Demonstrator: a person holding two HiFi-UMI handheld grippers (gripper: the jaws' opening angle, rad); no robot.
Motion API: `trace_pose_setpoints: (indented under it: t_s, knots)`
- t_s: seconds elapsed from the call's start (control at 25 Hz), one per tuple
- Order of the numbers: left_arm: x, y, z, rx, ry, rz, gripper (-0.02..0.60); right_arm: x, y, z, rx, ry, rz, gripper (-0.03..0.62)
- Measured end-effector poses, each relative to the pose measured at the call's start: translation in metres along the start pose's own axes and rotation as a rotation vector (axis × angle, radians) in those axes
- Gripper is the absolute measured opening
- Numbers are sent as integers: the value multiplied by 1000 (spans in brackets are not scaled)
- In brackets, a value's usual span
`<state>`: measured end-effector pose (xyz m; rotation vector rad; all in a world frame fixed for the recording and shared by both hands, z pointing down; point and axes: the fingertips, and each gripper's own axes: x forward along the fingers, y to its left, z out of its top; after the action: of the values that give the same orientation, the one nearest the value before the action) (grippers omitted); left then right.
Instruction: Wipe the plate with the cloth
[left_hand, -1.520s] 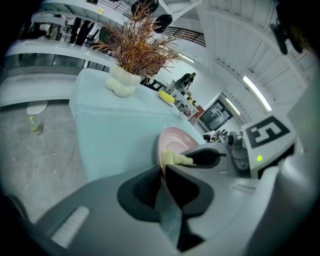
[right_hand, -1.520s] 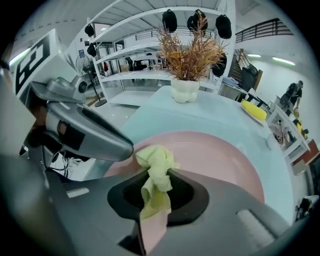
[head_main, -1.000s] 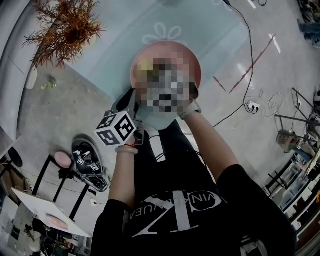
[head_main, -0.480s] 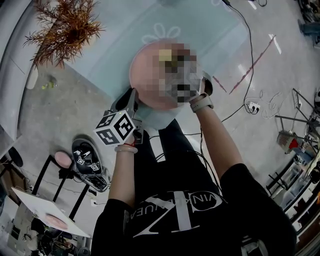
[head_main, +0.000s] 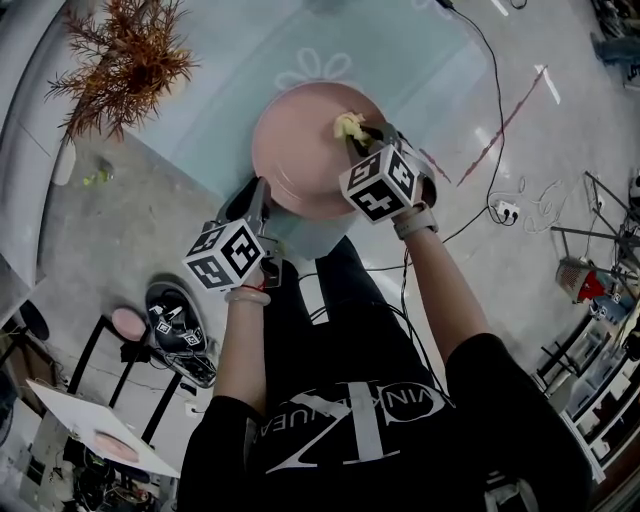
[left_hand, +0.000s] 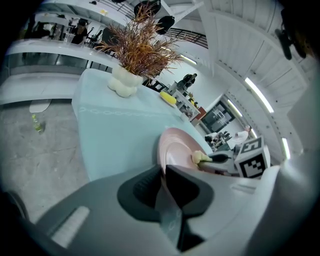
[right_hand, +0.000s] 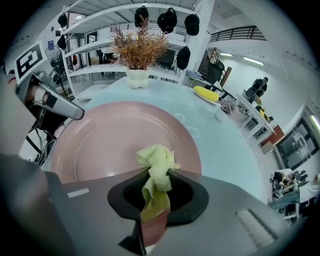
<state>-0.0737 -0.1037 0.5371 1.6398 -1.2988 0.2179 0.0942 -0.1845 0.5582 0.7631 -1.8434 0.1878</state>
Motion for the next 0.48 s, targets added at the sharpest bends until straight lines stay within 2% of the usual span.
trace_pose_setpoints:
  t_s: [0.48]
  knots:
    - [1, -2, 0, 8, 14, -13, 0, -20, 31, -31, -11, 54, 70, 69]
